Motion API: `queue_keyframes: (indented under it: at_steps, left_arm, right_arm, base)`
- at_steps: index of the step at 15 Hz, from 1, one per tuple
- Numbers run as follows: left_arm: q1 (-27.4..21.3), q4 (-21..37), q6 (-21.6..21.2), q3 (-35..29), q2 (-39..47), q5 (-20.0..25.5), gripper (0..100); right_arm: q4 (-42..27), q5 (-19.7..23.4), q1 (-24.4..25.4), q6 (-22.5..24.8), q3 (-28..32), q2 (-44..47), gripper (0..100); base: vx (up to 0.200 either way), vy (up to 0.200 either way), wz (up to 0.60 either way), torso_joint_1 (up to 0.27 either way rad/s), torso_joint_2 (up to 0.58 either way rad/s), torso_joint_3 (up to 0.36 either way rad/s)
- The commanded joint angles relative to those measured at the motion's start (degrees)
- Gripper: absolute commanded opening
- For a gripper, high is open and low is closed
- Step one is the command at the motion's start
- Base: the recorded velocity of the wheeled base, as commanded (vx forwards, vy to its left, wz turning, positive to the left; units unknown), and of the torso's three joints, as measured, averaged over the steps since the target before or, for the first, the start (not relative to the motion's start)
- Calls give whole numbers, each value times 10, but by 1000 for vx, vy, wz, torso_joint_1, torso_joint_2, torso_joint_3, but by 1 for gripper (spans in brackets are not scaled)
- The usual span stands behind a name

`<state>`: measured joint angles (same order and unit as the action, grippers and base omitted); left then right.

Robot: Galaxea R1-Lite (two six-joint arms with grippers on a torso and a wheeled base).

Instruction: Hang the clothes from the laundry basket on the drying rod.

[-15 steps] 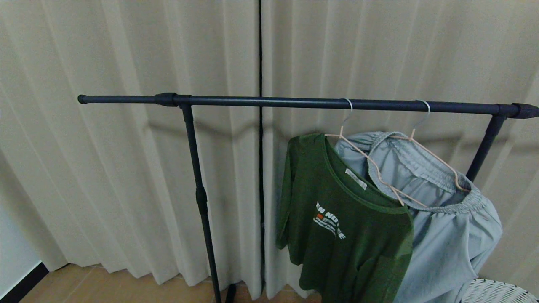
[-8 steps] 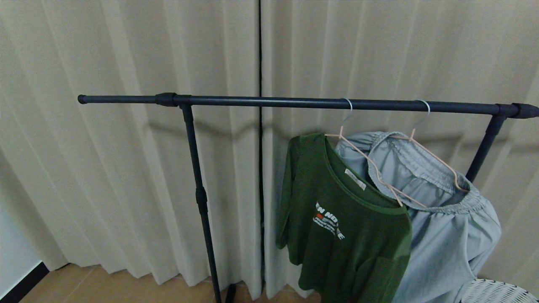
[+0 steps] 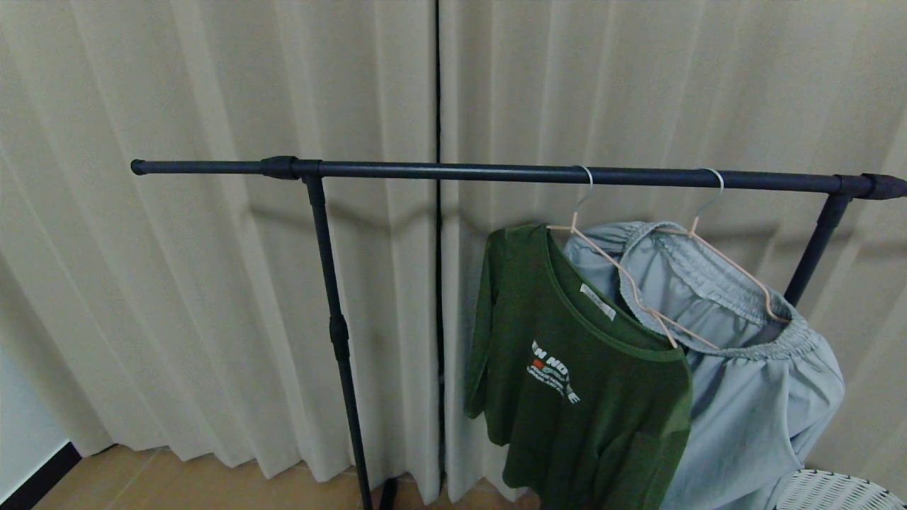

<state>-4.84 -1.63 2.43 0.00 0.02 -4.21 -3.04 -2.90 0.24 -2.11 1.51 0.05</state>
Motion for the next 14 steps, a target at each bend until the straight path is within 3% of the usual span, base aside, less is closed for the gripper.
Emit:
queue_keyframes:
  at_steps: [1, 14]
  left_arm:
    - [0, 0, 0, 0, 0, 0, 100]
    - [0, 0, 0, 0, 0, 0, 100]
  right_arm:
    - [0, 0, 0, 0, 0, 0, 100]
    - [0, -2, 1, -3, 0, 0, 100]
  base:
    - [0, 0, 0, 0, 0, 0]
    - [0, 0, 0, 0, 0, 0]
